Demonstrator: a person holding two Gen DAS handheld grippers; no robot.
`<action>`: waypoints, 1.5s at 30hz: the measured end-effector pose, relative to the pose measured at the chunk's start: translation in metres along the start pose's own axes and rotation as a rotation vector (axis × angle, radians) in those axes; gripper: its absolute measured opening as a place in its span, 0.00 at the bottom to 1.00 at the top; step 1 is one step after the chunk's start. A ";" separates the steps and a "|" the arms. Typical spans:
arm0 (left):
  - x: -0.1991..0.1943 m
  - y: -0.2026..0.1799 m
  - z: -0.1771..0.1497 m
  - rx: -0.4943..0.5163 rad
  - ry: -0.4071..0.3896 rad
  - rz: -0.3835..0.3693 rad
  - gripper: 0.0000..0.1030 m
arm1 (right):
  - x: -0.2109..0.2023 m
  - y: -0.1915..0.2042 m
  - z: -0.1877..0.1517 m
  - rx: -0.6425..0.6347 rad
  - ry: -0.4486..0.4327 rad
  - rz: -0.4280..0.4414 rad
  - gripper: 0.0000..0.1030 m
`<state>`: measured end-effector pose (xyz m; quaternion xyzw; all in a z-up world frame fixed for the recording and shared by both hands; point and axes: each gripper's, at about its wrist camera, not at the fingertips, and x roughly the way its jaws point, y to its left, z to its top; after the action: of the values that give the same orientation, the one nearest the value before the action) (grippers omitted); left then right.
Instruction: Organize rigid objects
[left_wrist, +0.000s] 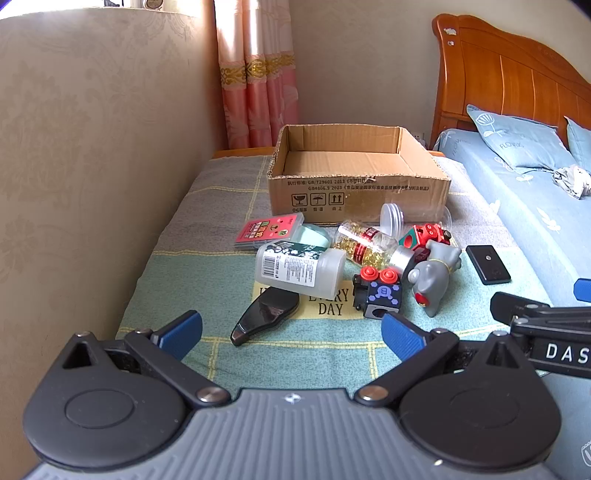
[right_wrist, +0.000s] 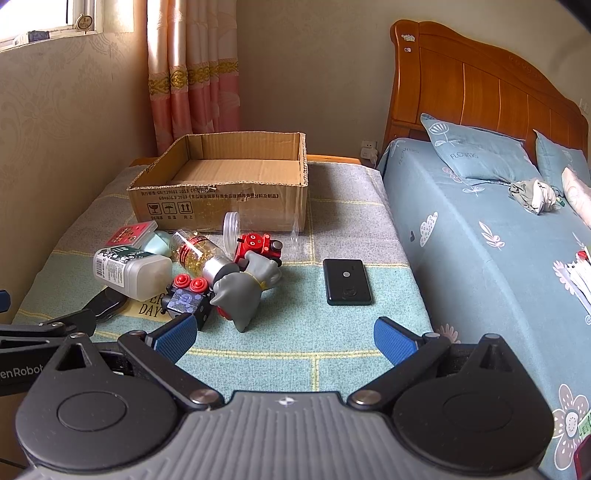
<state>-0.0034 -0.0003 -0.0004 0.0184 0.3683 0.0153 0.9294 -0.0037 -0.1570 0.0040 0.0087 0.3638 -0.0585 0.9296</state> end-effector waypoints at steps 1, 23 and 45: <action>0.000 0.000 0.000 0.000 0.001 0.000 0.99 | 0.000 0.000 0.000 0.000 -0.001 0.000 1.00; -0.002 0.001 0.001 -0.002 0.002 -0.004 0.99 | -0.004 0.002 0.002 -0.004 -0.007 -0.003 1.00; 0.004 0.005 0.005 0.033 -0.013 -0.081 0.99 | -0.002 0.000 0.005 -0.022 -0.033 0.014 1.00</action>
<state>0.0027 0.0046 0.0008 0.0188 0.3630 -0.0284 0.9312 -0.0016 -0.1569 0.0085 0.0002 0.3490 -0.0484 0.9359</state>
